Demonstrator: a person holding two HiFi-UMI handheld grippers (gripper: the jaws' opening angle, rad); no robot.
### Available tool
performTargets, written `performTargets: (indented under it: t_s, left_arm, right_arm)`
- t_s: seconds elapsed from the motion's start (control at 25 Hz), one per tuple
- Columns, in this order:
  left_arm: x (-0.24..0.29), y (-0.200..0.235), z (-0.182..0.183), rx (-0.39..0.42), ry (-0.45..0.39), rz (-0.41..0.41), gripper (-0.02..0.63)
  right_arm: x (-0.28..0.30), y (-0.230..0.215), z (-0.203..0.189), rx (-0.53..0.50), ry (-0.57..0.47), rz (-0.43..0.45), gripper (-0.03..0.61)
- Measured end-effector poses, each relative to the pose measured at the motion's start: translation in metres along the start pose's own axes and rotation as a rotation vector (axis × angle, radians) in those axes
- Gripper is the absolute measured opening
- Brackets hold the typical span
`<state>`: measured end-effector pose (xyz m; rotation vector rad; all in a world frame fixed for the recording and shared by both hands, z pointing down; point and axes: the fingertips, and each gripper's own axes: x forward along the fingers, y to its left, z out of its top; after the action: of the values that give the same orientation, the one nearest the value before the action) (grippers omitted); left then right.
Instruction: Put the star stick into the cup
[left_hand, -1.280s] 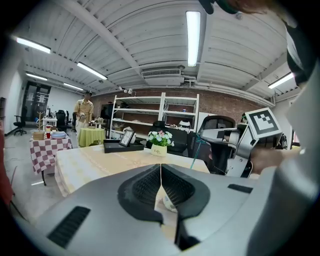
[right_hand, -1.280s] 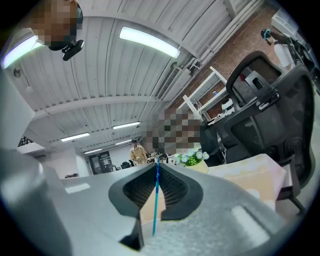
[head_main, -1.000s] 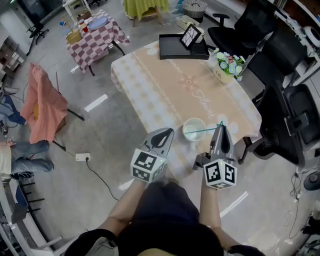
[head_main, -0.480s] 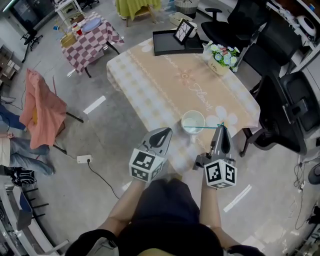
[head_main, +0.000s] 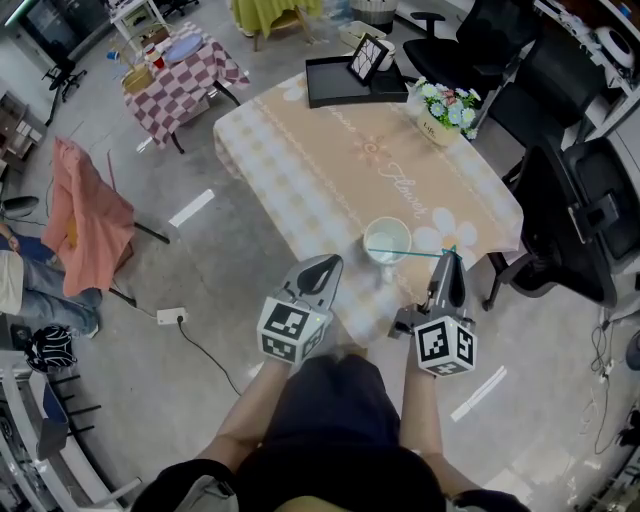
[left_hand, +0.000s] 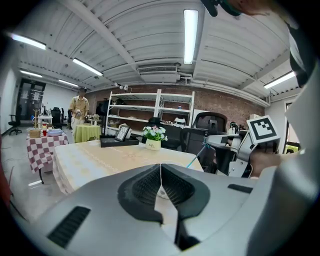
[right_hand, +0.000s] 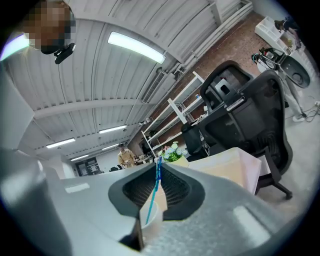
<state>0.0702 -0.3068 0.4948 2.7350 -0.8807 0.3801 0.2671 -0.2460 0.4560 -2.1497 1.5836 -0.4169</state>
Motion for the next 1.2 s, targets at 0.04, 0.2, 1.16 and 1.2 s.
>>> performTargets:
  t_s: [0.04, 0.2, 1.16, 1.2]
  left_arm:
    - [0.000, -0.001, 0.000, -0.001, 0.001, 0.000, 0.012]
    - [0.001, -0.002, -0.001, -0.001, 0.004, -0.001, 0.012]
    - [-0.001, -0.007, -0.004, -0.019, -0.009, 0.004, 0.012]
    - [-0.001, -0.008, -0.003, -0.018, -0.010, 0.002, 0.012]
  right_arm:
    - [0.000, -0.001, 0.000, 0.006, 0.000, -0.003, 0.021]
    - [-0.002, -0.004, 0.000, 0.027, -0.004, -0.005, 0.021]
    - [-0.006, -0.008, 0.001, 0.062, 0.010, 0.014, 0.117]
    - [-0.007, -0.008, 0.002, 0.061, 0.009, 0.014, 0.117]
